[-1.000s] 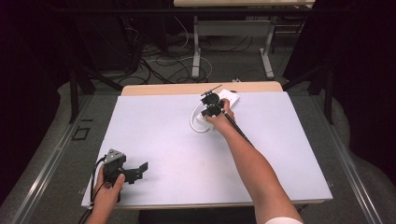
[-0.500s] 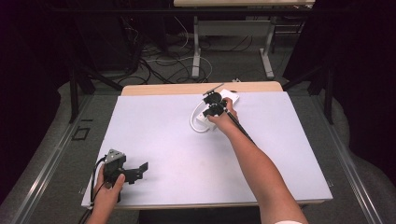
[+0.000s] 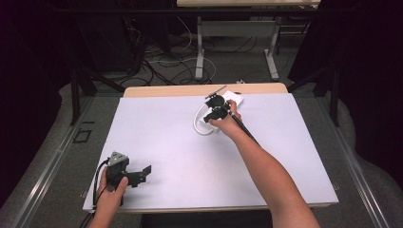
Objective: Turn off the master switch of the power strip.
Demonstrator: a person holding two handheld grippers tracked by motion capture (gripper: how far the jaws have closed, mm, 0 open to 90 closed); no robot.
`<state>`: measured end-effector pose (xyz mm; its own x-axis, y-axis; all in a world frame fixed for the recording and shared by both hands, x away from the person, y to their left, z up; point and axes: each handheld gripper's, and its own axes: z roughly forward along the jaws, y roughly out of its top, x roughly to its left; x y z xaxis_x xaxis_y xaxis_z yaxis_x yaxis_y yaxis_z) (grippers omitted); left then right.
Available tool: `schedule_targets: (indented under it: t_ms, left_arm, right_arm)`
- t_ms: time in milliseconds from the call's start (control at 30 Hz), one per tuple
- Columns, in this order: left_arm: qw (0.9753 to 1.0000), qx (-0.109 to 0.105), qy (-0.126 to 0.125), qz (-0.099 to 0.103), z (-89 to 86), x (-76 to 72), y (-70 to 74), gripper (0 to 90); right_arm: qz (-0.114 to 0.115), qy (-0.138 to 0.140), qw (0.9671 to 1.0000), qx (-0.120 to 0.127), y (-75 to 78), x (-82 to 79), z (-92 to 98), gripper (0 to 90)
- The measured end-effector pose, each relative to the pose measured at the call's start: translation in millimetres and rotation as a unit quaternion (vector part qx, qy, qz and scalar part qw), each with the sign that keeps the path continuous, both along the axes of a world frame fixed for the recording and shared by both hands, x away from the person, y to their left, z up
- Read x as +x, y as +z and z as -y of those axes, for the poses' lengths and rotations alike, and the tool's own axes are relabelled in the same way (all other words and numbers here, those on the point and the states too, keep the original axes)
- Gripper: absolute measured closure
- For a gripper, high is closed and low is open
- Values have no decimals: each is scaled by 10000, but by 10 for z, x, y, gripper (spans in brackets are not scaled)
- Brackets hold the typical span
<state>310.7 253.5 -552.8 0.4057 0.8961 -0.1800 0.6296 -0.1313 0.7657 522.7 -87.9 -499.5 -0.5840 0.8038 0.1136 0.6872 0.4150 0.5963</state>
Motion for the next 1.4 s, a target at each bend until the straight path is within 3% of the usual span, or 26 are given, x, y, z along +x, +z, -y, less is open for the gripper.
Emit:
schedule_targets:
  t_ms: [100,200,300,367,400,467,500,567,633,667,733,800,833,867,900,1100,1200,1400]
  left_arm:
    - [10000,23,-17,3,0,5,-1,5]
    - [10000,15,11,42,9,9,-8,5]
    - [10000,18,-8,21,12,11,-4,5]
    - [10000,28,-16,19,16,14,-1,5]
    - [10000,26,-26,23,19,16,-2,5]
    - [10000,36,-40,17,21,17,-2,5]
    - [10000,37,-43,15,22,18,-1,5]
    - [10000,35,-40,32,24,20,0,5]
    - [10000,36,-44,34,22,19,1,5]
    - [10000,38,-42,35,22,18,2,5]
    - [10000,35,-34,39,20,16,3,5]
    - [10000,42,-27,52,20,15,1,5]
    - [10000,51,-29,51,19,14,2,5]
    - [10000,55,-28,51,19,12,2,5]
    - [10000,49,-16,51,21,10,2,5]
    - [10000,-2,20,85,29,3,1,5]
    - [10000,1,20,87,29,4,1,5]
    - [10000,1,21,90,31,5,3,5]
  right_arm:
    - [23,204,9997,-159,19,-3,11,605]
    - [46,201,9998,48,11,-33,-16,570]
    - [77,316,9994,-117,26,-53,-14,543]
    - [-24,348,9990,-267,51,-70,-2,520]
    - [18,324,9994,-130,42,-82,-11,506]
    - [4,357,9990,-264,62,-102,7,491]
    - [46,324,9993,-169,61,-118,4,478]
    - [-43,357,9991,-220,108,-150,22,462]
    - [167,299,9994,-36,102,-173,32,449]
    - [3,339,9993,-162,154,-191,50,441]
    - [13,254,9996,-89,185,-227,64,420]
    - [-22,373,9991,-215,237,-253,97,406]
    - [266,346,9990,37,196,-253,91,392]
    - [179,214,9996,-67,220,-272,98,395]
    - [212,289,9993,-51,227,-276,119,395]
    - [151,145,9998,-53,279,-318,211,374]
    - [124,47,9999,93,286,-333,273,327]
    - [106,35,9999,-30,329,-390,400,224]
